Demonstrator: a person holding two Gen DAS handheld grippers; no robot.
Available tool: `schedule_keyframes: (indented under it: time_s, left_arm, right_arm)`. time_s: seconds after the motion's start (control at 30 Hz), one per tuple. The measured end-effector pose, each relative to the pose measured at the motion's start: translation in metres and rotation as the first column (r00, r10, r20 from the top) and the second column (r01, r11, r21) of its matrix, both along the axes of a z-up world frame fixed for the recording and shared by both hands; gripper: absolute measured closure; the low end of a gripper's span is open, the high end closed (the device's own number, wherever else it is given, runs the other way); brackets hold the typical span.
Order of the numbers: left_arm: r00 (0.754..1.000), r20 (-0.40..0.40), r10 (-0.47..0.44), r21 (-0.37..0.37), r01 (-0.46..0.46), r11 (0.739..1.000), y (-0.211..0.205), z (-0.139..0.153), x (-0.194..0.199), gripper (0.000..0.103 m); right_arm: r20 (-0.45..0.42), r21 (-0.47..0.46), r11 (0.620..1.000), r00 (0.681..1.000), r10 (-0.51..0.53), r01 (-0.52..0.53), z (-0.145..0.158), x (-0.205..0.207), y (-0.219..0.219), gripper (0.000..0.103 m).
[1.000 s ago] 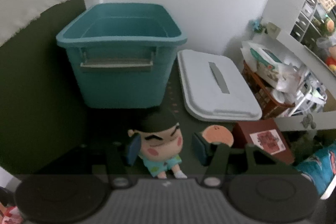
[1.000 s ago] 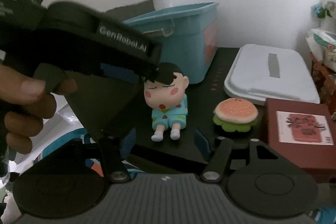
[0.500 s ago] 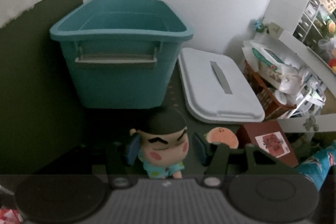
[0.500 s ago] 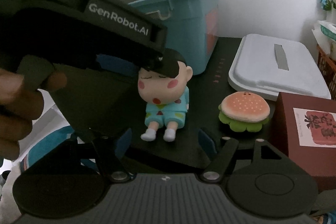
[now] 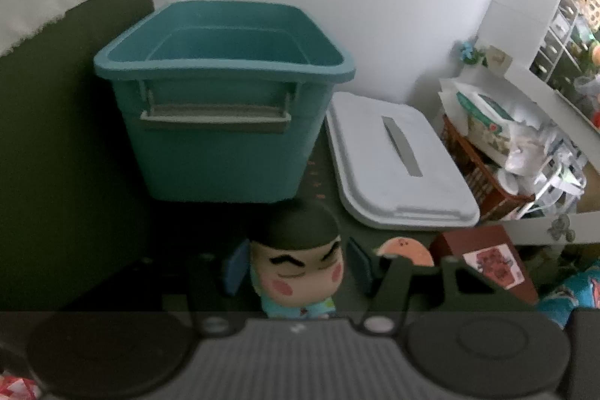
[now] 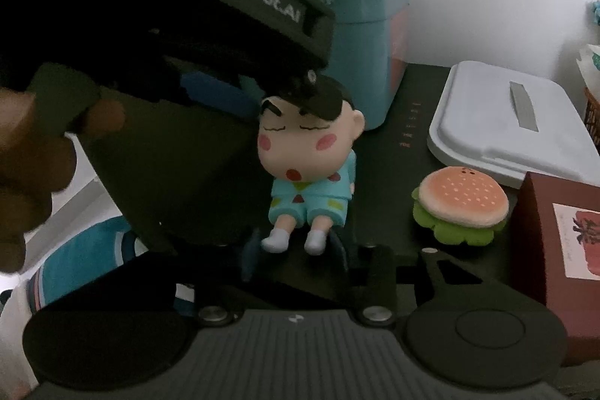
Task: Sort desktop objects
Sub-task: 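Lower the left tool's open fingers around the Shin-chan figurine's head, then close the left tool on the figurine's head and lift it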
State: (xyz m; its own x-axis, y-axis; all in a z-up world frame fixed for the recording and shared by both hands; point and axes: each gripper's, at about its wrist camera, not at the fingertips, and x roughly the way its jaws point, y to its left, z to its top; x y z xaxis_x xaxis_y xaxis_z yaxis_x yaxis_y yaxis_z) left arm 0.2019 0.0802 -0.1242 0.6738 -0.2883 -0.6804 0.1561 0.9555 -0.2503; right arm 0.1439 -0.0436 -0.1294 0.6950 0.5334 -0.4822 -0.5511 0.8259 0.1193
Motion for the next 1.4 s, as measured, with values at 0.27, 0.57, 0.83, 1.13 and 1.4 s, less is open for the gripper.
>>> schedule_keyframes:
  time_s: [0.27, 0.57, 0.83, 1.13, 1.4]
  left_arm:
    - [1.0, 0.017, -0.009, -0.015, 0.01, 1.0, 0.001, 0.004, 0.0, 0.042]
    - [0.999, 0.029, -0.038, -0.02, 0.039, 0.999, -0.004, 0.006, -0.002, 0.042]
    - [1.0, 0.008, -0.029, -0.045, 0.029, 0.999, 0.001, 0.003, 0.001, 0.044]
    - [0.999, -0.031, -0.007, -0.126, 0.003, 0.992, 0.017, 0.002, 0.005, 0.057]
    - [0.999, -0.047, 0.026, -0.193, -0.034, 0.981, 0.033, 0.0, 0.011, 0.057]
  right_arm:
    - [-0.004, -0.044, 0.999, 1.0, 0.003, -0.003, 0.001, -0.019, -0.009, 0.061]
    - [0.046, -0.189, 0.981, 0.998, -0.039, 0.047, 0.002, -0.036, -0.011, 0.061]
    - [0.088, -0.13, 0.99, 0.995, -0.04, 0.051, 0.013, -0.031, -0.002, 0.021]
    - [0.09, -0.083, 0.991, 0.991, -0.095, 0.103, 0.013, 0.001, 0.02, 0.021]
    - [0.124, -0.08, 0.987, 0.984, -0.127, 0.138, 0.012, 0.016, 0.038, 0.022]
